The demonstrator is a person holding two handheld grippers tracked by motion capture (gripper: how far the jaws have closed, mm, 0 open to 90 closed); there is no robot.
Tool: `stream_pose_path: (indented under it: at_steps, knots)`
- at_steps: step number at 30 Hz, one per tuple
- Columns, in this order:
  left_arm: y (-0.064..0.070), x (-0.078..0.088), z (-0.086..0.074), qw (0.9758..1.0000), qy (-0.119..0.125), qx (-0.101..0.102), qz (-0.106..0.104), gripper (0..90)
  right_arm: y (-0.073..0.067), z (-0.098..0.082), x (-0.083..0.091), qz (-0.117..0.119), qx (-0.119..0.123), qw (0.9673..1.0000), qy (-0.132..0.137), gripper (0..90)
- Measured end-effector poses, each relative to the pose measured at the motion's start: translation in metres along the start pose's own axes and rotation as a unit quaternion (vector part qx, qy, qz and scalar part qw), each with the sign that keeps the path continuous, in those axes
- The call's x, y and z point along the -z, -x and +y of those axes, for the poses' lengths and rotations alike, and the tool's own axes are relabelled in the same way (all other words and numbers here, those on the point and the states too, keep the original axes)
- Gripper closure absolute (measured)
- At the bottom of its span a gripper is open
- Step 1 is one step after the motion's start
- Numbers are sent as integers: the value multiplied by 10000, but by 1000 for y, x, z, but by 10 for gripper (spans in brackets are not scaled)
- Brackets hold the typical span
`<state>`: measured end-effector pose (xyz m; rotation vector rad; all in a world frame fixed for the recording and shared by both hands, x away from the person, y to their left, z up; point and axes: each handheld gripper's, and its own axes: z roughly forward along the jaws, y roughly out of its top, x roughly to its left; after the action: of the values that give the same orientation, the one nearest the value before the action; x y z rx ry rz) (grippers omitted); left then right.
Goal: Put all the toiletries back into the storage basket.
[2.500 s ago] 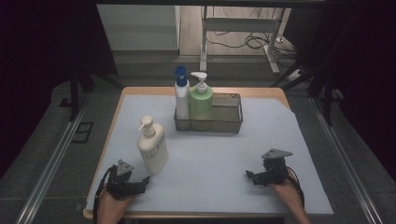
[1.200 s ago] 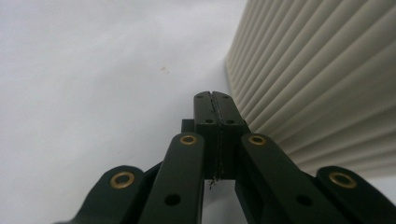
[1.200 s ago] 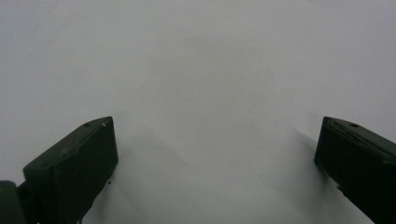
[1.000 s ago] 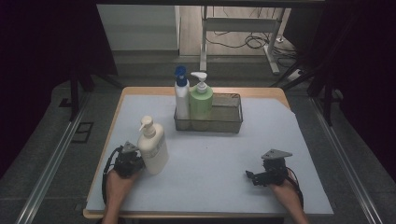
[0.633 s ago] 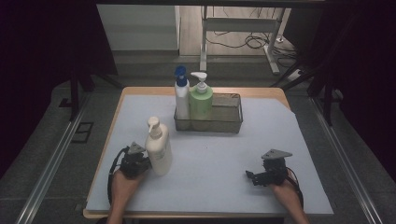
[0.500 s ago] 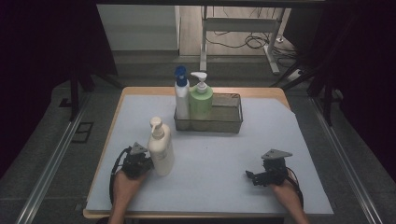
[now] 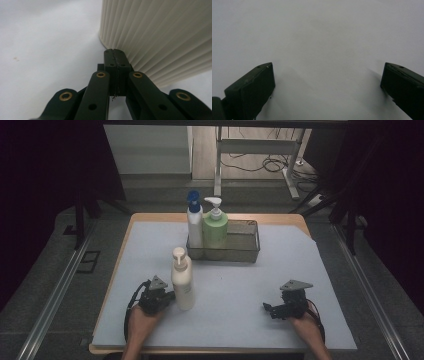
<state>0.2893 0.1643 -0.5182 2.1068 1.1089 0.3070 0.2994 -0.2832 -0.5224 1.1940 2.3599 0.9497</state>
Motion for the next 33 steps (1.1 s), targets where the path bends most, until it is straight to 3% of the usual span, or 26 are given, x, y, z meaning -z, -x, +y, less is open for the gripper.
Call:
stream_pose_path:
  at_steps: [9, 17, 26, 33]
  knots:
    - [22, -7, 4, 9996, -24, -253, -132, 894, 0, 0, 0, -2, 7, 10000, -3, 0]
    - [33, -12, 8, 9989, -40, -386, -278, 894, 0, 0, 0, -9, 13, 10000, -21, 0]
    - [50, -21, 14, 9964, -75, -697, -470, 893, 0, 1, 0, -15, 7, 10000, -38, 0]
    - [60, -30, 19, 9955, 5, -748, -582, 887, 0, 1, 0, -25, 4, 10000, -32, 0]
